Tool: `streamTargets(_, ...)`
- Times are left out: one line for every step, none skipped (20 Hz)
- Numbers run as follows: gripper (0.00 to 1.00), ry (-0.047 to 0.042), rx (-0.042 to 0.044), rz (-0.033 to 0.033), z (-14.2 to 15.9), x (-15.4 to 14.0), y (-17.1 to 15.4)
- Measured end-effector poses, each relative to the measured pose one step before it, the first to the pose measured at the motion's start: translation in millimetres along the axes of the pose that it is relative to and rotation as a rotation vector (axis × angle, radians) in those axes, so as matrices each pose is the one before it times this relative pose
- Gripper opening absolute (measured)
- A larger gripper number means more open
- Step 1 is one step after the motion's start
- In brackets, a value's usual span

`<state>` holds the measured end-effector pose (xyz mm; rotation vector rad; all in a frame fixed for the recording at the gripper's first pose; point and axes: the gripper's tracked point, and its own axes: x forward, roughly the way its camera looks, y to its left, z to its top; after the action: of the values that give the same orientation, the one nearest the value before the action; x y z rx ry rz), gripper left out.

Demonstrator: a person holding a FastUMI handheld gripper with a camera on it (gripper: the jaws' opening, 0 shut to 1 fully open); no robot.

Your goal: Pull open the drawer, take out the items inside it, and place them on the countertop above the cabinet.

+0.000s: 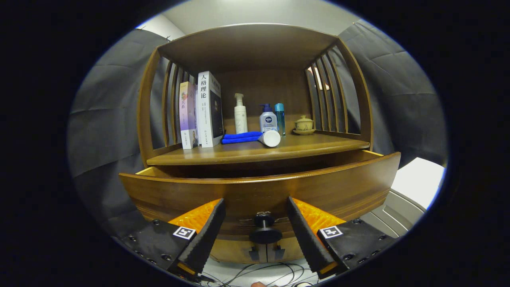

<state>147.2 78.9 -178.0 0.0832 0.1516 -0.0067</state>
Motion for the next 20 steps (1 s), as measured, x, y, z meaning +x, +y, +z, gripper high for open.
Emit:
streamTargets(0.98,0.00409,0.00374,0.00142,1.83,7.69,0.09)
streamTargets(0.97,-0.00105,0.00397,0.00038,0.87,6.71,0.34)
streamTargets(0.97,0.00839,0.00387,0.00115,0.54,6.61,0.37)
streamTargets(0.97,-0.00045,0.00648,0.00111,1.61,6.32,-0.03)
streamTargets(0.97,0.00668,0.00659,0.00242,0.37,6.17,-0.15)
streamTargets(0.97,0.00088,0.00533,0.002,1.78,5.66,-0.26)
streamTargets(0.97,0.00184,-0.0021,0.00118,1.56,5.4,0.16)
streamTargets(0.97,0.00127,-0.00187,0.00101,0.32,5.06,-0.66)
streamTargets(0.97,0.00031,0.00514,0.00101,0.97,4.1,-0.31)
streamTargets(0.97,0.00213,0.00686,0.00154,0.54,4.55,0.17)
streamTargets(0.97,0.00566,0.00745,0.00276,0.3,4.43,-0.13)
streamTargets(0.97,0.00613,0.0061,0.00252,0.17,1.14,-0.22)
streamTargets(0.97,-0.0009,0.00167,0.00328,2.35,1.8,0.12)
streamTargets(0.98,0.00763,-0.00113,0.00616,-2.64,0.59,-1.26)
streamTargets(0.98,0.00494,-0.00255,0.00579,1.31,-0.71,-1.62)
streamTargets(0.98,0.0153,-0.00447,0.01445,-0.92,0.56,-1.55)
streamTargets(0.95,0.0228,0.00846,0.01817,0.47,-2.86,-0.39)
streamTargets(0.95,0.00526,0.01869,0.00054,4.22,-7.74,-4.97)
streamTargets(0.95,-0.01855,0.02235,-0.00342,10.01,-9.79,-4.59)
streamTargets(0.95,-0.0196,0.01463,-0.00214,9.24,-8.23,-2.54)
